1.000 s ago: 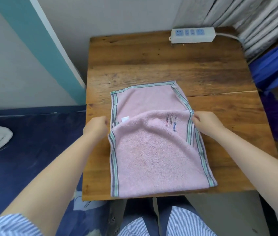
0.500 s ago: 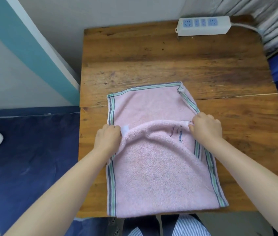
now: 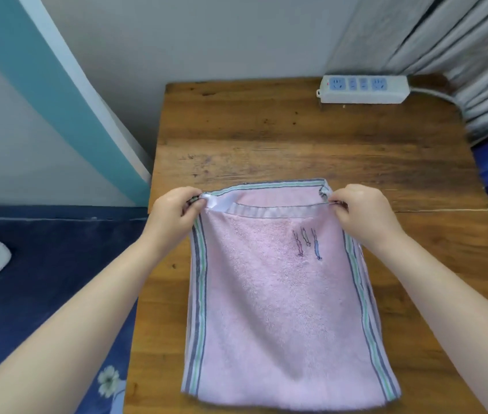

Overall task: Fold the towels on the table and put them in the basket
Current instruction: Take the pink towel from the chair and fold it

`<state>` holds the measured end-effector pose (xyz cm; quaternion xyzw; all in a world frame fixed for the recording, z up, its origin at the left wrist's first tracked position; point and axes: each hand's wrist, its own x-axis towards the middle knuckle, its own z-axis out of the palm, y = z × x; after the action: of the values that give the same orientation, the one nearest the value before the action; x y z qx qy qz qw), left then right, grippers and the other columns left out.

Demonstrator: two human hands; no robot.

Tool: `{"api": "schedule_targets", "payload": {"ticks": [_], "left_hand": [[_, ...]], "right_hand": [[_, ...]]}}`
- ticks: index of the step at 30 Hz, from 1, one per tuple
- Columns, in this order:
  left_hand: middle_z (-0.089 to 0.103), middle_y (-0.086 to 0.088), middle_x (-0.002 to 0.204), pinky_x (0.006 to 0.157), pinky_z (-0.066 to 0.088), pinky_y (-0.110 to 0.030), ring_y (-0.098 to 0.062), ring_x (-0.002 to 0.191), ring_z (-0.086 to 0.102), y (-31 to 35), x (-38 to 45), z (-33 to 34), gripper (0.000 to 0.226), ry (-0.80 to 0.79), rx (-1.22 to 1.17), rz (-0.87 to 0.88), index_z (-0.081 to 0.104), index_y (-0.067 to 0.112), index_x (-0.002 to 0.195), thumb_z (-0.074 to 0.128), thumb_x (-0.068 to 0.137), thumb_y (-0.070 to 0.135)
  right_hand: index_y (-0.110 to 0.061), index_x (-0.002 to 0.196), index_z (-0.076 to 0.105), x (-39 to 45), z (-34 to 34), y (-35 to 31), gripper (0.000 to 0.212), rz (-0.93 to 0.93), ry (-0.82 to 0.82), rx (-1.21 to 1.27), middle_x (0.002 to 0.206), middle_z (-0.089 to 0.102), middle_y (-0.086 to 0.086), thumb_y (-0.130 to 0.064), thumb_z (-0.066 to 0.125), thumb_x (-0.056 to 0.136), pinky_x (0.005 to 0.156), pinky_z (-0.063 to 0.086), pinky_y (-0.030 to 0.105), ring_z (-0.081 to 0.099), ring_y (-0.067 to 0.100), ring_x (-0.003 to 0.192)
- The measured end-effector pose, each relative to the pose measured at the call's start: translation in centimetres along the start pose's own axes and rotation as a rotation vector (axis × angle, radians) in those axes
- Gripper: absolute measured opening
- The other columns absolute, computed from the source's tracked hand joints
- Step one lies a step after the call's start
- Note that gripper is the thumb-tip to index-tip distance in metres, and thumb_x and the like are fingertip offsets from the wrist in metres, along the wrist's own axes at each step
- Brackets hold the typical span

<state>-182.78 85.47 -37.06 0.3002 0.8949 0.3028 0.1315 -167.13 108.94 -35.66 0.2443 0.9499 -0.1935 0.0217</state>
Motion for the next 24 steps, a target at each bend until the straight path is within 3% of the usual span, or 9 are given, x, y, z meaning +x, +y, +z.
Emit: {"api": "schedule_targets", "payload": {"ticks": [4,9,15,17,20,22,24], "left_hand": [[0.062,-0.014,0.098,0.070,0.031,-0.026,-0.027,0.094,0.053,0.0,3.3,2.0,0.021,-0.111,0.104,-0.059,0.064,0.001,0.102,0.050,0.094,0.015],[0.054,-0.015,0.114,0.082,0.039,-0.033,-0.031,0.110,0.048,-1.3,6.3,4.3,0.026,-0.275,0.279,-0.181,0.062,0.003,0.105,0.045,0.096,0.021],[0.054,-0.018,0.119,0.087,0.041,-0.037,-0.034,0.112,0.047,-1.8,7.6,4.4,0.032,-0.470,0.451,-0.149,0.061,0.002,0.110,0.040,0.097,0.022],[0.057,-0.020,0.114,0.078,0.038,-0.034,-0.034,0.107,0.049,-1.5,7.9,4.4,0.030,-0.537,0.466,-0.144,0.060,0.001,0.105,0.039,0.098,0.021],[0.060,-0.016,0.097,0.062,0.029,-0.030,-0.031,0.088,0.051,-1.1,8.2,4.4,0.025,-0.602,0.416,-0.153,0.055,0.004,0.092,0.038,0.098,0.021],[0.052,-0.006,0.077,0.055,0.026,-0.031,-0.025,0.075,0.046,-1.3,8.4,4.2,0.026,-0.615,0.366,-0.169,0.049,0.008,0.078,0.040,0.098,0.022],[0.047,-0.003,0.071,0.053,0.026,-0.026,-0.019,0.070,0.042,-1.8,8.4,3.7,0.027,-0.603,0.322,-0.183,0.047,0.011,0.072,0.045,0.096,0.023]], "right_hand": [[-0.006,0.101,0.069,3.0,2.1,-1.0,0.025,-0.036,-0.086,-0.061,0.104,0.065,0.014,-0.003,0.050,0.086,0.081,0.042,0.033,0.052,0.032,0.101],[-0.014,0.092,0.067,5.1,4.1,0.3,0.019,0.038,-0.122,-0.361,0.104,0.066,-0.001,-0.010,0.049,0.086,0.074,0.022,0.031,0.041,0.026,0.108],[-0.020,0.104,0.059,5.6,2.9,3.7,0.020,0.148,-0.246,-0.531,0.110,0.064,0.003,-0.017,0.046,0.089,0.087,0.033,0.036,0.046,0.028,0.110],[-0.017,0.102,0.061,5.9,2.7,4.3,0.019,0.150,-0.288,-0.510,0.110,0.063,0.007,-0.016,0.047,0.089,0.087,0.038,0.035,0.049,0.030,0.108],[-0.013,0.080,0.058,6.3,2.4,4.9,0.010,0.155,-0.289,-0.297,0.093,0.062,0.011,-0.014,0.052,0.087,0.073,0.042,0.032,0.054,0.029,0.091],[-0.012,0.071,0.054,6.4,1.8,5.5,0.015,0.124,-0.321,-0.153,0.081,0.058,0.008,-0.014,0.057,0.086,0.065,0.038,0.029,0.051,0.024,0.078],[-0.011,0.069,0.055,6.2,1.0,6.5,0.017,0.073,-0.352,-0.022,0.077,0.056,0.007,-0.013,0.062,0.084,0.067,0.038,0.029,0.050,0.022,0.075]]}}
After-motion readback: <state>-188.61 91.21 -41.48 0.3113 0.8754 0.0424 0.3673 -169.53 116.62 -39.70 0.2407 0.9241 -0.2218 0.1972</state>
